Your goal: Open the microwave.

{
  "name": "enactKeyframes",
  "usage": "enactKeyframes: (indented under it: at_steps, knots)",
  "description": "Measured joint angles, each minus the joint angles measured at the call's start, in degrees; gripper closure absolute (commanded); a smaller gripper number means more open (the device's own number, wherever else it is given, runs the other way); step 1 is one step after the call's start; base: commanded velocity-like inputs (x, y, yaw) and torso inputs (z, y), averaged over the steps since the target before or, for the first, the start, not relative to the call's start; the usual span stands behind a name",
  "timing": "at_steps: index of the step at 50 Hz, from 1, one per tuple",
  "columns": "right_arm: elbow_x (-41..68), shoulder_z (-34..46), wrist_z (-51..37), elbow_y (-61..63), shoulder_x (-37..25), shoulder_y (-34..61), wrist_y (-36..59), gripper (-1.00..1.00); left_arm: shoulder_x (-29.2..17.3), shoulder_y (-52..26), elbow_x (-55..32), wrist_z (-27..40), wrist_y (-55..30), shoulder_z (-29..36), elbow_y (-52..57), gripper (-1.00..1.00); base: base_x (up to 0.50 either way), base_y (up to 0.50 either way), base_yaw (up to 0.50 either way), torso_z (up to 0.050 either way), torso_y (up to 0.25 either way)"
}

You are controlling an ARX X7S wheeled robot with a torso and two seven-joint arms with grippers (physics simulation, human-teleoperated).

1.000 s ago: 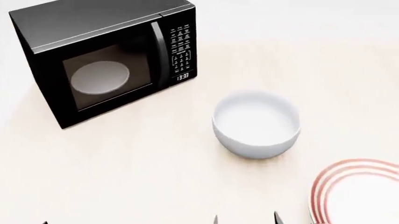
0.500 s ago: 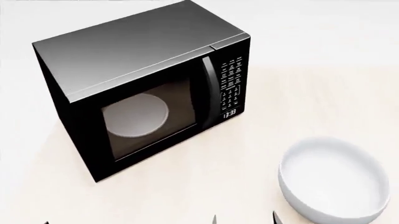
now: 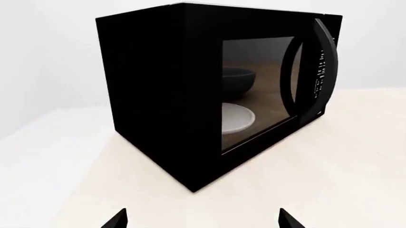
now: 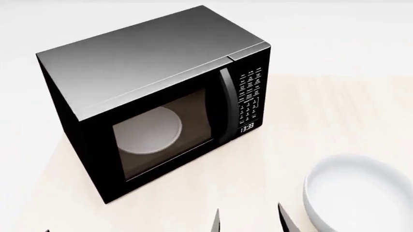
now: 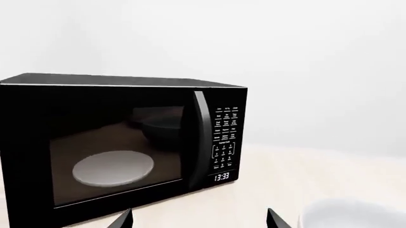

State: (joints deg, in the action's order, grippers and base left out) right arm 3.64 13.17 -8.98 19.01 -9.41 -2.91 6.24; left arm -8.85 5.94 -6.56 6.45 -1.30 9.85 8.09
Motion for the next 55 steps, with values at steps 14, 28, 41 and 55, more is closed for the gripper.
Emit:
enactKeyframes:
  at_steps: [14, 28, 41, 55]
  knots:
    - [3.43, -0.06, 2.26, 3.63, -0.97, 12.50, 16.15, -1.00, -0.66, 0.11, -1.16, 0.53, -1.08, 0.14, 1.12, -1.00, 0.00, 0.00, 0.00, 0.000, 0.000]
    - [4.16, 1.13, 4.08, -2.18, -1.36, 23.82, 23.21, -1.00, -1.09, -0.10, -1.60, 1.32, -1.36, 0.40, 1.43, -1.00, 0.00, 0.00, 0.00, 0.000, -0.015]
    - [3.14, 3.03, 4.22, -7.40, -0.92, 32.86, 27.63, -1.00, -1.52, -0.31, -1.56, 1.94, -0.98, 0.98, 1.37, -1.00, 0.00, 0.00, 0.00, 0.000, -0.134]
    - [0.71, 6.47, 4.00, -15.24, 0.47, 44.90, 31.89, -1.00, -2.30, -0.38, -2.14, 2.54, -0.65, 1.58, 1.77, -1.00, 0.00, 0.00, 0.00, 0.000, -0.110]
